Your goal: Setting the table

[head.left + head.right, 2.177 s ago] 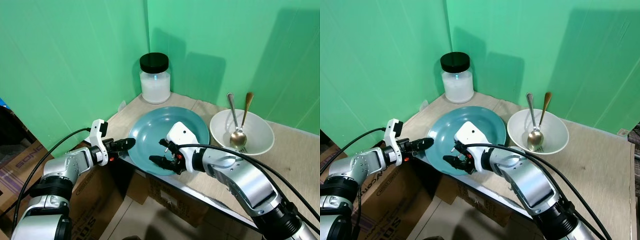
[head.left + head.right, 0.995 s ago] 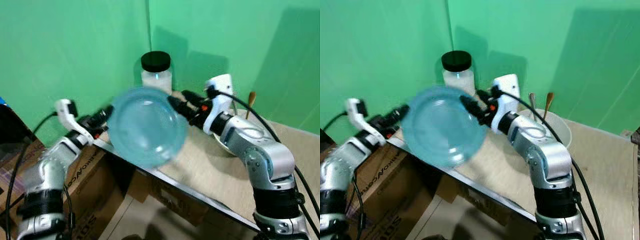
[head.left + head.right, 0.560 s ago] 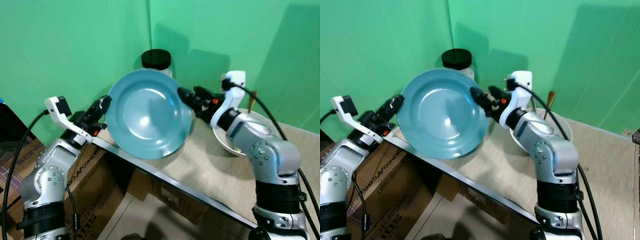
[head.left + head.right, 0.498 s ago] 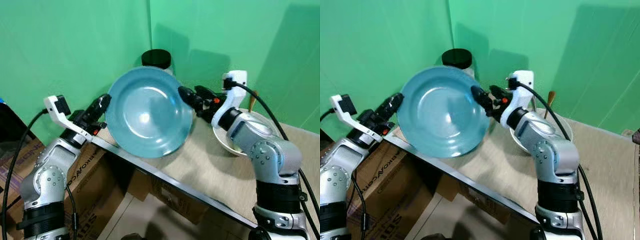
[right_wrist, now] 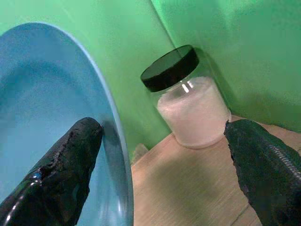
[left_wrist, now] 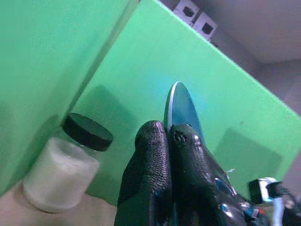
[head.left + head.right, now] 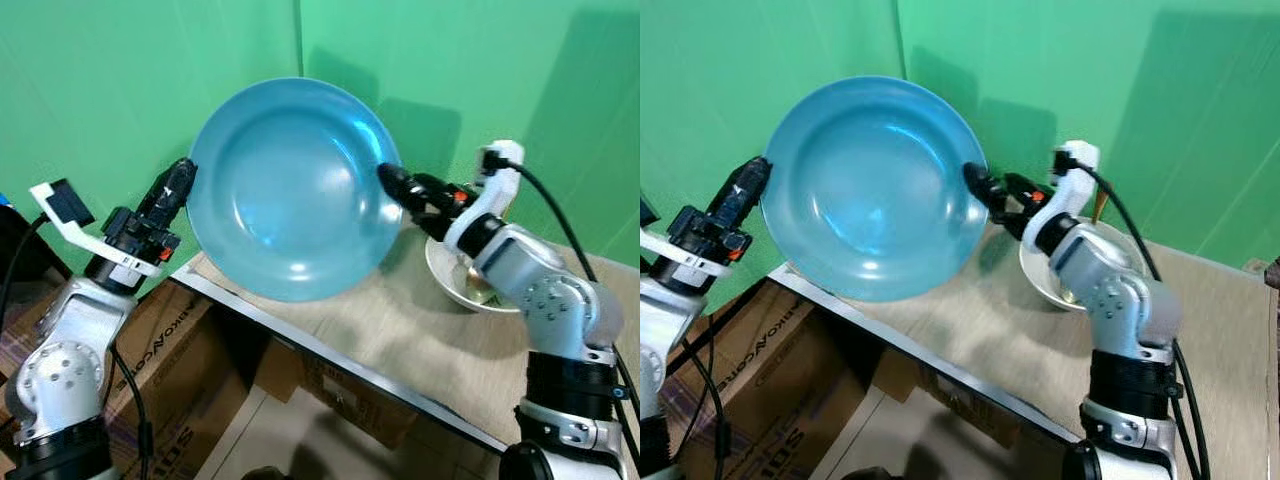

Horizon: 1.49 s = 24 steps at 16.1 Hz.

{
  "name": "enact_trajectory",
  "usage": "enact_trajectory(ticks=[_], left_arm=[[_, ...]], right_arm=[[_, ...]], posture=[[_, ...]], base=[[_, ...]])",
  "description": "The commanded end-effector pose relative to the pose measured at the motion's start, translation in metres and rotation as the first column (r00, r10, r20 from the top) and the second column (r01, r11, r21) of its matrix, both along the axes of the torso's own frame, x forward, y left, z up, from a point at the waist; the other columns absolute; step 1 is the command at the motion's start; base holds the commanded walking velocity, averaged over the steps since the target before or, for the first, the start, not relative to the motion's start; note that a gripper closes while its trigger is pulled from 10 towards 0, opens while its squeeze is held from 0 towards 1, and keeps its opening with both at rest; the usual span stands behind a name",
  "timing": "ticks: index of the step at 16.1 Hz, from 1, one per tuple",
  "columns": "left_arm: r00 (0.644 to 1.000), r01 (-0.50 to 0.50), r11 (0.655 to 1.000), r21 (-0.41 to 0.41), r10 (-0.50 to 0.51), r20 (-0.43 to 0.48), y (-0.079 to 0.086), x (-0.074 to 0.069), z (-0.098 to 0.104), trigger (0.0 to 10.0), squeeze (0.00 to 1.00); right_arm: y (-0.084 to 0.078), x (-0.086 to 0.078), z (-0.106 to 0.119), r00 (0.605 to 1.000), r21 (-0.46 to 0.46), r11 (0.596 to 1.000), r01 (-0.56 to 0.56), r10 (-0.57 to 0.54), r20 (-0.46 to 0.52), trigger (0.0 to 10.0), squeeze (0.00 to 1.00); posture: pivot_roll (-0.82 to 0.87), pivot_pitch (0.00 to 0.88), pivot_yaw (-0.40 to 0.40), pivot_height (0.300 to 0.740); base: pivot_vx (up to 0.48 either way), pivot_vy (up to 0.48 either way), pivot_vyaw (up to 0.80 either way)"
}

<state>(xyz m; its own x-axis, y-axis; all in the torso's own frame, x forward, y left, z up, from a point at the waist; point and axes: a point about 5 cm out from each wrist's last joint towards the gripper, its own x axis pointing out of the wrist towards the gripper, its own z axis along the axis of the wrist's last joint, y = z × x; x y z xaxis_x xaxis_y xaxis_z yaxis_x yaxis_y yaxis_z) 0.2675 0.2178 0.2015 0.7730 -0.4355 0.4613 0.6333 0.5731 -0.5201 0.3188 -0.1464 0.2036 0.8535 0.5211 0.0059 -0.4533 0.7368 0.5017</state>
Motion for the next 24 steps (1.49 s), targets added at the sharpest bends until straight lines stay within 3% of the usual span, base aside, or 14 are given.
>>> enact_trajectory(ticks=[1,3,4,5,6,7,9,14,24], left_arm=[[0.999,0.013,1.000,-0.012,-0.012,0.053,0.004,-0.005,0.011,0.0,0.00],[0.998,0.022,0.999,-0.035,-0.020,0.054,0.004,-0.006,0.012,0.0,0.00],[0.998,0.023,0.999,-0.040,-0.021,0.052,0.003,-0.006,0.012,0.0,0.00],[0.998,0.023,0.999,-0.043,-0.021,0.051,0.003,-0.006,0.012,0.0,0.00],[0.999,0.026,0.998,-0.057,-0.023,0.050,0.003,-0.006,0.012,0.0,0.00],[0.998,0.027,0.997,-0.074,-0.023,0.053,0.004,-0.006,0.013,0.0,0.00],[0.997,0.049,0.993,-0.109,-0.043,0.061,0.003,-0.006,0.015,0.0,0.00],[0.997,0.060,0.993,-0.105,-0.054,0.052,0.002,-0.007,0.014,0.0,0.00],[1.000,0.010,0.995,-0.103,-0.008,0.019,0.005,-0.002,0.009,0.0,0.00]], right_arm=[[0.000,0.002,0.002,1.000,0.014,1.000,-0.008,0.008,-0.008,10.0,1.00],[0.000,0.001,0.001,0.999,0.041,0.999,-0.030,0.031,-0.028,10.0,1.00],[0.002,-0.002,0.000,0.996,0.086,0.993,-0.076,0.080,-0.041,10.0,0.93],[0.004,-0.004,-0.001,0.993,0.108,0.989,-0.103,0.108,-0.044,10.0,0.93],[0.008,-0.008,-0.003,0.987,0.120,0.982,-0.145,0.152,-0.052,4.4,0.00],[0.010,-0.010,-0.005,0.984,0.112,0.981,-0.161,0.169,-0.062,0.0,0.00],[0.014,-0.013,-0.008,0.978,0.111,0.976,-0.186,0.195,-0.079,0.0,0.00],[0.016,-0.014,-0.007,0.973,0.124,0.971,-0.203,0.214,-0.081,0.0,0.00],[0.015,-0.018,0.004,0.968,0.198,0.950,-0.240,0.249,-0.017,0.0,0.00]], posture=[[-0.03,0.000,0.056,0.740],[-0.03,0.000,0.056,0.740],[-0.03,0.000,0.055,0.740],[-0.03,0.000,0.055,0.740],[-0.03,0.000,0.056,0.740],[-0.03,0.000,0.057,0.740],[-0.04,0.000,0.059,0.740],[-0.03,0.000,0.056,0.740],[-0.04,0.000,0.058,0.740]], base=[[0.000,0.000,0.00],[0.000,0.000,0.00],[0.000,0.000,0.00],[0.000,0.000,0.00],[0.000,0.000,0.00],[0.000,0.000,0.00],[0.000,0.000,0.00],[0.000,0.000,0.00],[0.000,0.000,0.00]])
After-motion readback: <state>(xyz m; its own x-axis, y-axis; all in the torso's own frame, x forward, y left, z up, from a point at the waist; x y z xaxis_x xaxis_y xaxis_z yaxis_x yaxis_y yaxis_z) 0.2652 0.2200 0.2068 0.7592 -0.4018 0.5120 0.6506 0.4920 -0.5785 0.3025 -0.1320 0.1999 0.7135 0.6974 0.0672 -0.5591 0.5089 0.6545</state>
